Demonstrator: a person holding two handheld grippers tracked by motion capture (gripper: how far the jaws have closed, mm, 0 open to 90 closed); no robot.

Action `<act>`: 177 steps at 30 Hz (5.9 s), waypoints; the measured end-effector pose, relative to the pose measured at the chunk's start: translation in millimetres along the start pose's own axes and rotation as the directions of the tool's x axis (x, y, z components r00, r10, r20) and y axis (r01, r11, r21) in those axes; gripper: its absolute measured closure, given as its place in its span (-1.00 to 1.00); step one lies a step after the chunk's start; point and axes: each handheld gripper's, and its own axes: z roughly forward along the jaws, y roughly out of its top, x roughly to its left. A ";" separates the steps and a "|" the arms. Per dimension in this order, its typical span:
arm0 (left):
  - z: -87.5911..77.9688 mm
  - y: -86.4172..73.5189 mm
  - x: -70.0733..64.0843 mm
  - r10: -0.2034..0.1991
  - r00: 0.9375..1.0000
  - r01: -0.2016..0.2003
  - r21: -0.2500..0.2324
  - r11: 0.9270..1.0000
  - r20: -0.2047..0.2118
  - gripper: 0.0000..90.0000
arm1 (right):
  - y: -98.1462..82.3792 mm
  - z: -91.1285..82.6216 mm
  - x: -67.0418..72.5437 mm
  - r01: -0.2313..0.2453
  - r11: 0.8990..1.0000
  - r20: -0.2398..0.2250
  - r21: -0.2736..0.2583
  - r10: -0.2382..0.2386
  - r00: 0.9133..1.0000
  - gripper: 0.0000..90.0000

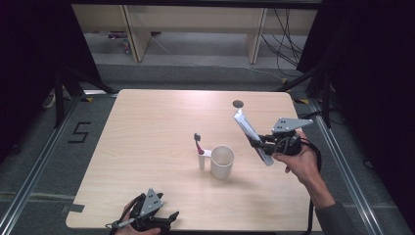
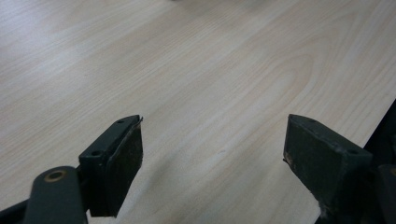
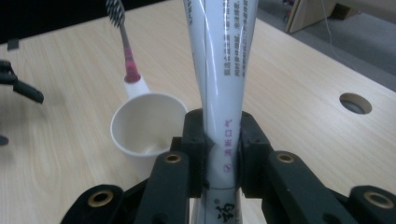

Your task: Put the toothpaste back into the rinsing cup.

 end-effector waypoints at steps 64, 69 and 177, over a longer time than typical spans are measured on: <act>-1.6 0.9 0.0 0.021 1.000 -0.021 0.005 1.000 -0.002 -0.56 | -12.5 106.2 37.5 -0.116 0.963 -0.180 -0.243 0.072 0.981 0.71; -1.9 0.9 0.1 0.021 1.000 -0.021 0.005 1.000 -0.002 -0.56 | -17.4 108.2 40.0 -0.121 0.968 -0.185 -0.218 0.081 0.979 0.71; -2.1 0.0 0.4 0.012 1.000 -0.012 0.014 1.000 0.000 -0.56 | -63.3 21.9 26.4 -0.176 0.981 -0.009 -0.083 0.176 0.984 -0.20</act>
